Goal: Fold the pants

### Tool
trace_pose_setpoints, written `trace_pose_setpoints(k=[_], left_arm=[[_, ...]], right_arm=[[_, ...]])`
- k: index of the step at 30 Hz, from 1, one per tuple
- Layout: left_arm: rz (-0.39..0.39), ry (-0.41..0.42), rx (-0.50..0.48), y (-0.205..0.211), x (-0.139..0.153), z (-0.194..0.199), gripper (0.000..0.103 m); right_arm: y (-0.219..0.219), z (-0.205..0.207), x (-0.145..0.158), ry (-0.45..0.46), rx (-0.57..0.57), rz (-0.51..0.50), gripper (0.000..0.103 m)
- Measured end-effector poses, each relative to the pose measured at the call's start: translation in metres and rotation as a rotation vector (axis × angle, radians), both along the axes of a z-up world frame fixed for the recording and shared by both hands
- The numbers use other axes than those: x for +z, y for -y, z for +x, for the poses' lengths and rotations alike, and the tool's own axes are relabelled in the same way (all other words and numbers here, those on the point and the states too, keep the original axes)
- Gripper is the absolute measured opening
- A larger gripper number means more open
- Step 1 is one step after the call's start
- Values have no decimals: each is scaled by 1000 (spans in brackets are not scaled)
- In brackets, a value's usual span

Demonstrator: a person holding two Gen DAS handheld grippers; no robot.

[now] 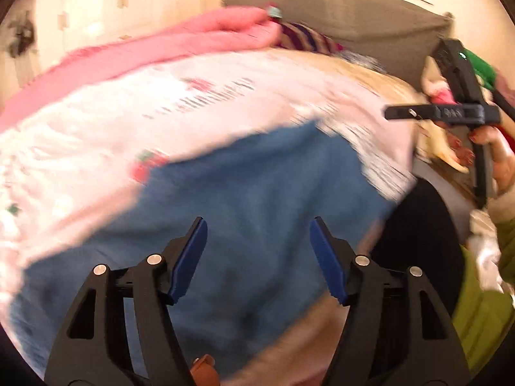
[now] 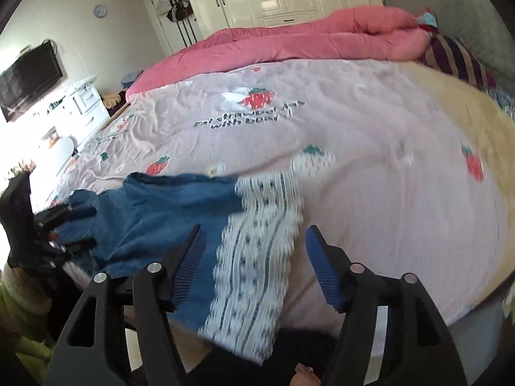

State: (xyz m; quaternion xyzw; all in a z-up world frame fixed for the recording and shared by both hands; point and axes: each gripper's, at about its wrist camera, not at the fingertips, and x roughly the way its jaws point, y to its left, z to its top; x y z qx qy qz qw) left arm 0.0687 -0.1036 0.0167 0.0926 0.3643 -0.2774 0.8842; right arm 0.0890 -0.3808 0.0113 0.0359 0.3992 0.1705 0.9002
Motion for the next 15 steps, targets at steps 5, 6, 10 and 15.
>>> trace_pose_setpoints(k=[5, 6, 10, 15], left_arm=[[94, 5, 70, -9, 2, 49, 68], [105, -18, 85, -12, -3, 62, 68], [118, -105, 105, -19, -21, 95, 68], [108, -172, 135, -21, -42, 118, 21]], right_arm=[[-8, 49, -17, -28, 25, -91, 74], [-8, 54, -22, -43, 27, -98, 75], [-8, 72, -40, -82, 40, -96, 75], [-13, 87, -46, -107, 83, -53, 25]])
